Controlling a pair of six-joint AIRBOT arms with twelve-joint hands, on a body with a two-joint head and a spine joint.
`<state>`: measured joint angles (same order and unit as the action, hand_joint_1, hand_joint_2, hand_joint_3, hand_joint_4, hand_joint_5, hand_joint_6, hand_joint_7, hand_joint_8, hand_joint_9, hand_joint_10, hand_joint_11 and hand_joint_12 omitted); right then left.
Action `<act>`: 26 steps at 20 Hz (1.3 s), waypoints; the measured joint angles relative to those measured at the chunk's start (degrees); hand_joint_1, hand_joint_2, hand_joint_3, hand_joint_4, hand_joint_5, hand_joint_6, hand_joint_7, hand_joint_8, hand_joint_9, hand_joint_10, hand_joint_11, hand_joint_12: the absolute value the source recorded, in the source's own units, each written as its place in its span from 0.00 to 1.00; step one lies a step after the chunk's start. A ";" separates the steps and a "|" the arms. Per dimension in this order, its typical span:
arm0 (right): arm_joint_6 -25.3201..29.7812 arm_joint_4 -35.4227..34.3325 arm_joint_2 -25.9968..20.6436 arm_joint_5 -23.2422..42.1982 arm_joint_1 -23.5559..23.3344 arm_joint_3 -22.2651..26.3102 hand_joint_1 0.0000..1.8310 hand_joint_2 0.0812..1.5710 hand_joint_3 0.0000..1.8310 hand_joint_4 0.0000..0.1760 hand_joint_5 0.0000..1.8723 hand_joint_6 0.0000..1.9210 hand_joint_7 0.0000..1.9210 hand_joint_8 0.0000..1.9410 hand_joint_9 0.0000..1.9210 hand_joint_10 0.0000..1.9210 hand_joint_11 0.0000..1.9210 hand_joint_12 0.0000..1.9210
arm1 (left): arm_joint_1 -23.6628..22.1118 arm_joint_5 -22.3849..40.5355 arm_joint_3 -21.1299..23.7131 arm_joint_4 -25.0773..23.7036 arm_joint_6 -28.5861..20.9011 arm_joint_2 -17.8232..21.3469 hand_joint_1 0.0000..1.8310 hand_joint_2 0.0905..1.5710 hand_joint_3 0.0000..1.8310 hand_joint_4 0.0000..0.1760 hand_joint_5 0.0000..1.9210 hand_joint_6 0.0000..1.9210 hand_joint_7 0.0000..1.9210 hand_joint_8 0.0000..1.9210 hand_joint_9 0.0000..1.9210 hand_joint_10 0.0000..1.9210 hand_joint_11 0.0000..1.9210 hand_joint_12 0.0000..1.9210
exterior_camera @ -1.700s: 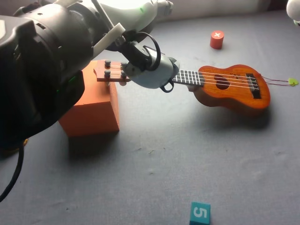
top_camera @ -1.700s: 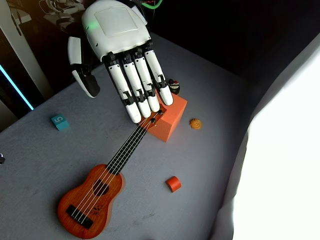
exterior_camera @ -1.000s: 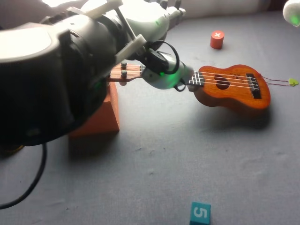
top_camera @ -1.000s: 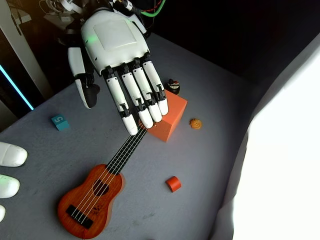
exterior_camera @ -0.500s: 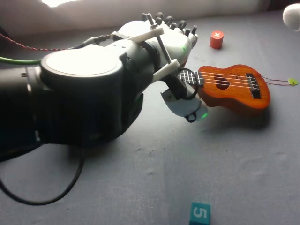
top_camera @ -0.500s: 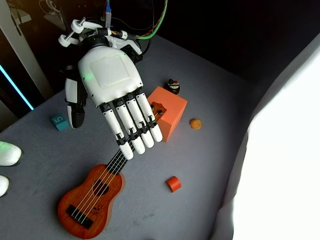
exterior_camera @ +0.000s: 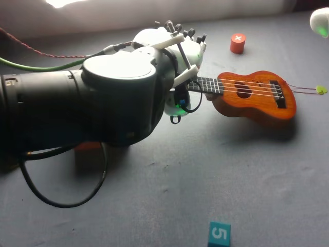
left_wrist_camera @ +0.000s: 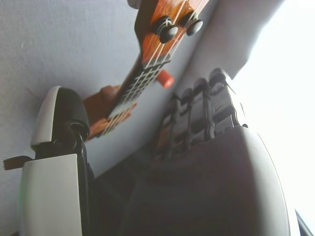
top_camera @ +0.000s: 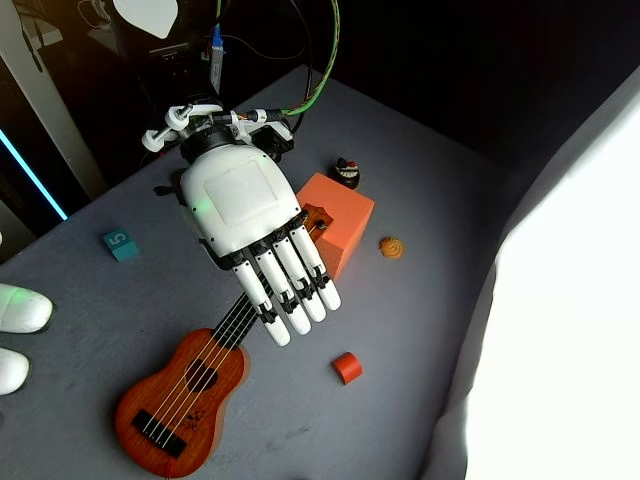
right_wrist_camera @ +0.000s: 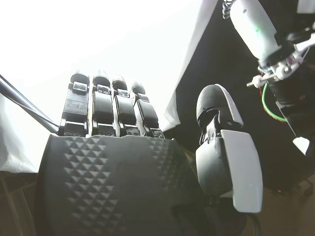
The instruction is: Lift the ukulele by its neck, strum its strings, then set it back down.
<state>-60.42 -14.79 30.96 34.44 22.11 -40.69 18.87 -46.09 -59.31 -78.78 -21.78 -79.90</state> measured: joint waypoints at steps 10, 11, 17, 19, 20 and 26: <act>0.00 0.04 0.11 0.00 0.00 0.11 0.05 0.83 0.01 0.00 0.00 0.00 0.00 0.00 0.00 0.00 0.00 0.00 | 3.28 -0.66 -3.37 -0.63 -0.83 -3.34 0.61 0.66 0.00 0.00 0.00 0.00 0.00 0.00 0.00 0.00 0.00 0.00; 0.00 -0.02 0.11 0.00 0.00 0.11 0.08 0.82 0.00 0.00 0.00 0.00 0.01 0.00 0.02 0.01 0.00 0.00 | 3.65 -0.61 -4.11 -1.42 -0.94 -3.98 0.59 0.67 0.01 0.00 0.00 0.00 0.00 0.00 0.00 0.00 0.00 0.00; 0.00 0.42 0.11 0.00 0.00 0.24 0.08 0.82 0.00 0.00 0.00 0.00 0.00 0.00 0.02 0.01 0.00 0.00 | 4.42 0.79 -7.13 -2.62 -1.46 -6.54 0.58 0.67 0.01 0.00 0.00 0.00 0.00 0.00 0.00 0.00 0.00 0.00; 0.00 0.44 0.11 0.02 0.00 0.24 0.10 0.82 0.00 0.00 0.00 0.00 0.01 0.00 0.01 0.00 0.00 0.00 | 4.48 0.79 -7.41 -3.06 -1.62 -6.67 0.59 0.68 0.01 0.00 0.00 0.00 0.00 0.00 0.00 0.00 0.00 0.00; 0.00 0.39 0.11 0.02 0.00 0.22 0.09 0.82 0.00 0.00 0.00 0.00 0.01 0.00 0.02 0.01 0.00 0.00 | 4.57 0.74 -7.43 -3.08 -1.66 -6.67 0.59 0.68 0.01 0.00 0.00 0.00 0.00 0.00 0.00 0.00 0.00 0.00; 0.00 0.42 0.11 0.04 0.00 0.22 0.11 0.81 0.00 0.00 0.00 0.00 0.01 0.00 0.02 0.01 0.00 0.00 | 4.90 0.81 -7.43 -3.06 -1.73 -6.67 0.58 0.66 0.00 0.00 0.00 0.00 0.00 0.00 0.00 0.00 0.00 0.00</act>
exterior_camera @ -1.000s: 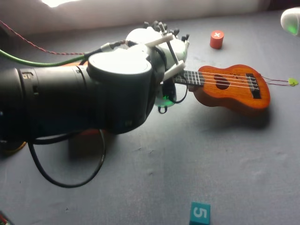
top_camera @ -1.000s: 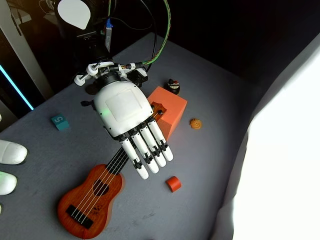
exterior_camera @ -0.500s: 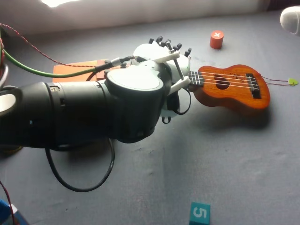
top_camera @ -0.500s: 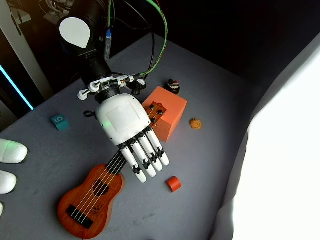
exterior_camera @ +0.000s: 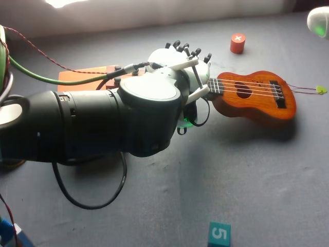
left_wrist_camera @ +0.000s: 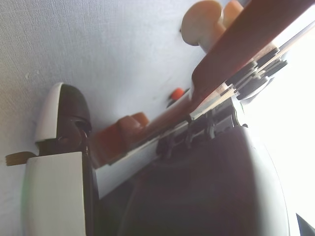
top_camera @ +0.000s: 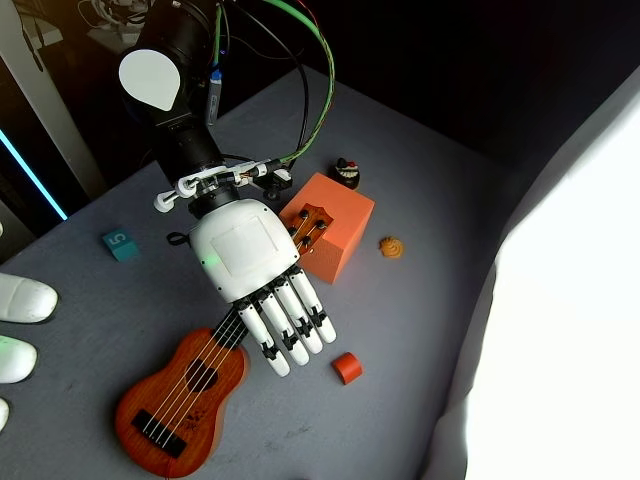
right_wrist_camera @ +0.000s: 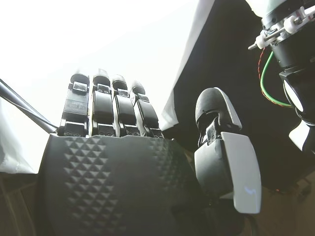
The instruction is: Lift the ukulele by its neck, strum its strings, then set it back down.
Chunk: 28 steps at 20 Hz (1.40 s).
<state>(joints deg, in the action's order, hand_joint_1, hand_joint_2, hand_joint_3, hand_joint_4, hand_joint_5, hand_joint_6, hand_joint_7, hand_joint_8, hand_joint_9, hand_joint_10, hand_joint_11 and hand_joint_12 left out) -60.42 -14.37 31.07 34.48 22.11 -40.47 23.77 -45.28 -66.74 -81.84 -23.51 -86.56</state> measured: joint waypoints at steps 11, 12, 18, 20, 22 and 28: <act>0.00 0.02 0.00 0.09 0.00 0.02 0.11 0.82 0.00 0.00 0.00 0.00 0.00 0.00 0.00 0.00 0.00 0.00 | 0.39 0.33 -0.39 -1.73 -0.20 0.00 0.55 0.64 0.00 0.00 0.14 0.99 0.14 1.00 0.17 1.00 0.19 1.00; 0.00 0.00 0.00 0.13 0.00 0.02 0.11 0.82 0.00 0.00 0.00 0.00 0.00 0.00 0.00 0.00 0.00 0.00 | 0.39 0.35 -0.39 -1.77 -0.20 0.00 0.57 0.63 0.00 0.00 0.19 1.00 0.19 1.00 0.21 1.00 0.20 1.00; 0.00 0.00 0.00 0.39 0.00 0.02 0.12 0.82 0.00 0.00 0.00 0.00 0.00 0.00 0.01 0.00 0.00 0.00 | 0.39 0.74 -0.39 -0.96 -0.20 0.00 0.63 0.64 0.03 0.00 0.54 0.82 0.59 1.00 0.64 1.00 0.65 1.00; 0.00 0.00 0.00 0.42 0.00 0.02 0.13 0.82 0.00 0.00 0.00 0.00 0.00 0.00 0.00 0.00 0.00 0.00 | 0.39 1.36 -0.39 -1.20 -0.20 0.00 0.73 0.71 0.01 0.28 0.71 1.00 0.77 1.00 0.81 1.00 0.83 1.00; 0.00 0.00 0.00 0.39 0.00 0.00 0.12 0.82 0.00 0.00 0.00 0.00 0.00 0.00 0.00 0.00 0.00 0.00 | 0.33 2.40 -0.39 -0.79 -0.20 0.00 0.80 0.75 0.00 0.00 0.71 1.00 0.74 1.00 0.80 1.00 0.84 1.00; -0.26 0.02 -0.07 -0.28 0.42 0.00 0.13 0.82 0.00 0.00 0.00 0.00 0.00 0.00 0.01 0.01 0.00 0.00 | -1.40 5.42 0.15 1.31 -0.20 1.22 0.85 0.77 0.00 0.00 0.67 1.00 0.70 1.00 0.77 1.00 0.82 1.00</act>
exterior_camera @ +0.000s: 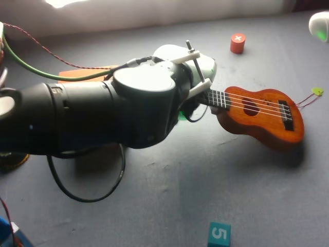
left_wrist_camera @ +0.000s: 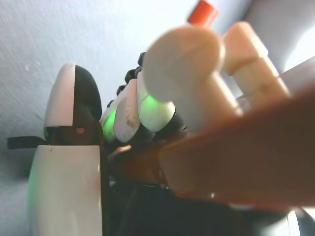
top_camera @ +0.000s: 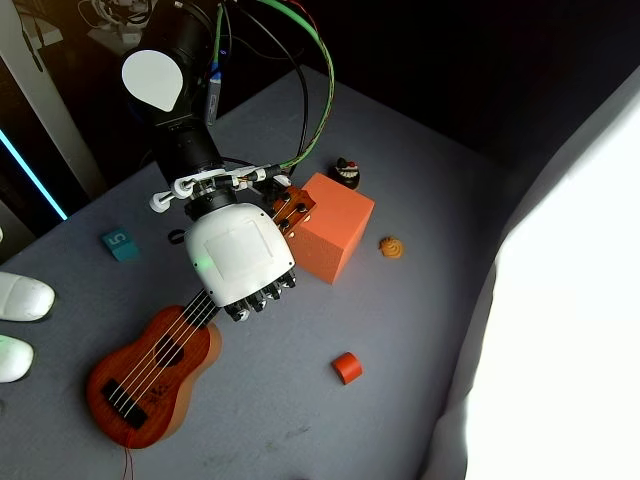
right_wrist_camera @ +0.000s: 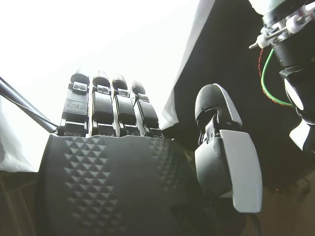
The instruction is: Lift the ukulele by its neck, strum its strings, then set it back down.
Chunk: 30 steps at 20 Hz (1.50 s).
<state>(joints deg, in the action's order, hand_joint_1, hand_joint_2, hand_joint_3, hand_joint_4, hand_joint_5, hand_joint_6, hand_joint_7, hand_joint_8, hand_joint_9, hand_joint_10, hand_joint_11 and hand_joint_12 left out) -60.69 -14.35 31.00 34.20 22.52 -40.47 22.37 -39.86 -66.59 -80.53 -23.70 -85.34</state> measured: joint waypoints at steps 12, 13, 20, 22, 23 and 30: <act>36.26 25.62 -0.17 -10.19 1.36 -6.27 0.10 0.82 0.00 0.00 0.02 0.01 0.03 0.00 0.05 0.02 0.00 0.14 | -4.87 1.79 6.38 6.71 -0.02 7.78 0.82 0.76 0.00 0.00 0.65 1.00 0.69 1.00 0.75 1.00 0.80 1.00; 38.51 28.35 -0.15 -10.56 1.36 -6.27 0.10 0.82 0.00 0.00 0.03 0.01 0.04 0.01 0.06 0.03 0.00 0.18 | -5.57 2.34 6.93 7.04 0.00 8.48 0.83 0.75 0.00 0.00 0.64 1.00 0.67 1.00 0.75 1.00 0.79 1.00; 46.58 35.69 0.33 -13.66 1.16 -7.08 0.01 0.83 0.00 0.00 0.03 0.01 0.03 0.00 0.03 0.01 0.00 0.01 | -7.45 5.86 9.79 7.56 -0.02 12.24 0.83 0.77 0.00 0.00 0.64 1.00 0.67 1.00 0.75 1.00 0.79 1.00; 51.69 41.00 1.90 -13.55 1.16 -8.26 0.00 0.84 0.00 0.00 0.03 0.01 0.03 0.00 0.03 0.01 0.00 0.00 | -7.52 6.60 10.69 8.11 -0.04 13.35 0.81 0.75 0.00 0.00 0.65 1.00 0.69 1.00 0.76 1.00 0.79 1.00; 53.83 42.99 2.84 -13.66 1.18 -8.83 0.00 0.84 0.00 0.00 0.03 0.01 0.03 0.00 0.03 0.01 0.00 0.00 | -7.56 6.75 11.04 8.17 -0.04 13.79 0.82 0.75 0.00 0.00 0.63 1.00 0.69 1.00 0.76 1.00 0.79 1.00; 55.56 45.13 4.59 -13.53 2.58 -10.05 0.00 0.84 0.00 0.00 0.03 0.01 0.05 0.00 0.02 0.00 0.00 0.00 | -9.18 7.52 11.63 8.68 0.04 14.64 0.81 0.76 0.00 1.00 0.63 1.00 0.69 1.00 0.76 1.00 0.80 1.00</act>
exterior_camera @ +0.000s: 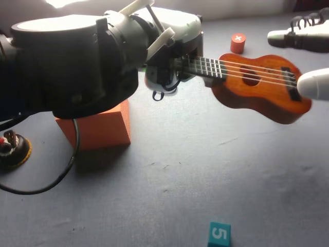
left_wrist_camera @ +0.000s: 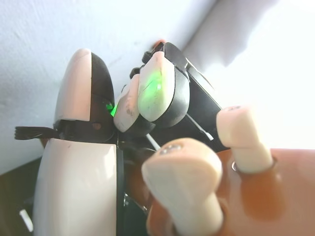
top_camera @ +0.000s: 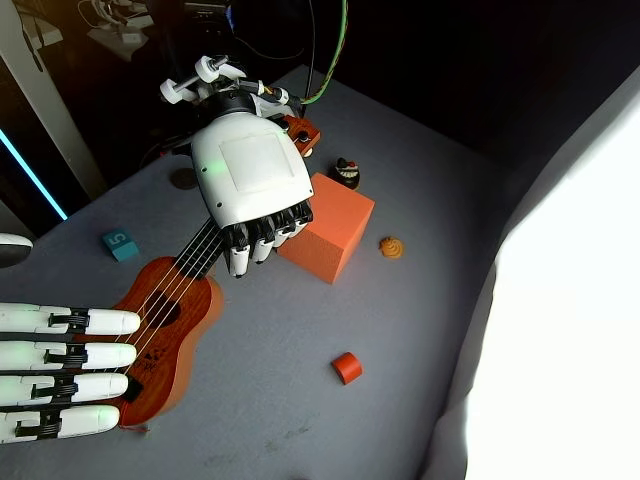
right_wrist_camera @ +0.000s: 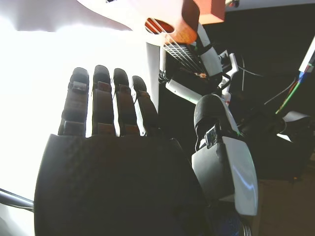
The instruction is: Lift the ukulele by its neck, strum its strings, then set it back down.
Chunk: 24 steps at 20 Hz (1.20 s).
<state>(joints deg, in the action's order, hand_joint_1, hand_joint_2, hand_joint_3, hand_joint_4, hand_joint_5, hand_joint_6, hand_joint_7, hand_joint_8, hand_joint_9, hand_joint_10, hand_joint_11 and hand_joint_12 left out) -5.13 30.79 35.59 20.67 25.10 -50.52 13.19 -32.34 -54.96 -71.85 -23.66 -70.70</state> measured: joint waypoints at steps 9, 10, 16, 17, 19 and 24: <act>2.27 4.85 0.72 1.38 0.94 0.31 0.01 0.84 0.00 0.00 0.04 0.01 0.05 0.00 0.03 0.01 0.00 0.00 | -1.66 0.15 0.87 0.83 0.87 1.29 0.80 0.76 0.00 1.00 0.65 1.00 0.70 1.00 0.76 1.00 0.79 1.00; 2.29 5.03 0.70 2.01 0.94 0.44 0.00 0.84 0.00 0.00 0.02 0.00 0.03 0.00 0.02 0.00 0.00 0.00 | -1.77 0.15 0.85 1.16 0.90 1.29 0.81 0.76 0.00 1.00 0.65 1.00 0.69 1.00 0.76 1.00 0.79 1.00; 2.34 7.87 0.39 4.46 0.92 1.44 0.00 0.85 0.00 0.00 0.03 0.01 0.04 0.00 0.03 0.01 0.00 0.00 | -2.93 0.17 0.87 2.51 2.64 1.29 0.82 0.76 0.00 1.00 0.64 1.00 0.67 1.00 0.74 1.00 0.78 1.00; 2.36 8.00 0.28 4.48 0.92 1.51 0.00 0.84 0.00 0.00 0.04 0.01 0.05 0.01 0.03 0.00 0.00 0.00 | -2.97 0.15 0.87 2.54 2.67 1.29 0.81 0.76 0.00 1.00 0.62 1.00 0.67 1.00 0.74 1.00 0.78 1.00; 2.91 8.02 0.28 4.46 0.94 1.51 0.01 0.84 0.00 0.00 0.05 0.01 0.05 0.01 0.03 0.01 0.01 0.00 | -2.97 0.15 0.87 2.49 2.64 1.29 0.81 0.76 0.00 1.00 0.62 1.00 0.67 1.00 0.75 1.00 0.79 1.00; 6.38 12.50 -0.79 4.96 0.94 3.26 0.00 0.85 0.00 0.00 0.05 0.01 0.04 0.00 0.02 0.00 0.00 0.00 | -2.97 0.15 0.87 2.75 3.43 1.29 0.82 0.76 0.00 1.00 0.62 1.00 0.67 1.00 0.75 1.00 0.79 1.00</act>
<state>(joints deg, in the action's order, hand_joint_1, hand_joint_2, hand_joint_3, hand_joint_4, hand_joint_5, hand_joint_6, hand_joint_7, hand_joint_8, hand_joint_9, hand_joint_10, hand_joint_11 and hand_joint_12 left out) 1.26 43.29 34.81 25.63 26.04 -47.27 10.22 -32.18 -54.08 -69.10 -20.23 -69.41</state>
